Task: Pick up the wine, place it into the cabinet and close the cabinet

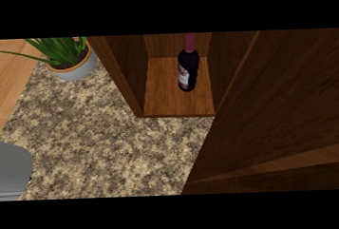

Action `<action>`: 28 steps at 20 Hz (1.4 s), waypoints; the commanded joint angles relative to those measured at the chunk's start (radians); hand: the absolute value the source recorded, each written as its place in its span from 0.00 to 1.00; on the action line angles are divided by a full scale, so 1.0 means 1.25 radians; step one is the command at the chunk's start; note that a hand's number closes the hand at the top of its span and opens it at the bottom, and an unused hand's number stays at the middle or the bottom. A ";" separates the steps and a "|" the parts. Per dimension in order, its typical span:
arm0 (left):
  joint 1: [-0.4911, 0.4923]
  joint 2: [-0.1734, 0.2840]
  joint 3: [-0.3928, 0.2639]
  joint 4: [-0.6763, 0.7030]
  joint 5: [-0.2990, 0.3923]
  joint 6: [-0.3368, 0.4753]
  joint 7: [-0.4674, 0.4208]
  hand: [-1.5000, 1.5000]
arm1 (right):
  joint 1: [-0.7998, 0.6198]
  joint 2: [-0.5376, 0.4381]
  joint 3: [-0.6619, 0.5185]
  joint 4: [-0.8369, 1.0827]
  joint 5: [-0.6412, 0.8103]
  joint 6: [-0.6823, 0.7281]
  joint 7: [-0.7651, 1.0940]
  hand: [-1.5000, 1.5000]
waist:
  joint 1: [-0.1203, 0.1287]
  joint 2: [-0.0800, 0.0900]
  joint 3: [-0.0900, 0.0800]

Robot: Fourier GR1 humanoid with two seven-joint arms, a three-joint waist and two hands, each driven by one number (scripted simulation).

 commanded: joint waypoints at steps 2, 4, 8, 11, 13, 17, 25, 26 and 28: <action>0.089 0.011 0.096 -0.017 0.028 -0.076 -0.005 0.00 | -0.156 0.020 0.115 0.076 0.117 -0.134 0.017 1.00 | 0.006 0.001 0.000; 0.103 0.028 0.167 0.030 0.078 -0.165 -0.010 0.00 | -0.202 0.021 0.140 0.083 0.147 -0.178 0.036 1.00 | 0.006 0.000 0.000; 0.065 0.045 0.209 0.015 0.108 -0.159 0.042 0.00 | -0.396 0.020 0.132 0.221 0.125 -0.303 0.044 1.00 | 0.006 0.005 0.000; 0.095 0.036 0.238 0.006 0.144 -0.200 0.062 0.00 | -0.479 0.021 0.136 0.320 0.109 -0.399 0.019 1.00 | 0.011 0.004 0.000; 0.108 0.033 0.251 0.004 0.126 -0.216 0.061 0.00 | -0.578 0.021 0.078 0.372 0.074 -0.419 0.038 1.00 | 0.016 0.004 0.000; 0.085 -0.012 0.215 -0.002 0.082 -0.210 0.072 0.00 | -0.658 0.021 0.019 0.510 0.041 -0.416 -0.029 1.00 | 0.005 0.007 0.001; 0.097 -0.020 0.311 0.083 0.124 -0.343 0.121 0.00 | -0.756 0.021 -0.144 0.689 0.006 -0.336 -0.104 1.00 | 0.000 0.006 0.001; 0.042 0.001 0.289 0.040 0.129 -0.255 0.163 0.00 | -0.804 0.021 -0.162 0.744 0.001 -0.326 -0.115 1.00 | -0.004 0.009 0.001; 0.038 -0.004 0.264 0.023 0.114 -0.241 0.186 0.00 | -0.809 0.021 -0.194 0.807 0.033 -0.323 -0.181 1.00 | -0.003 0.010 0.002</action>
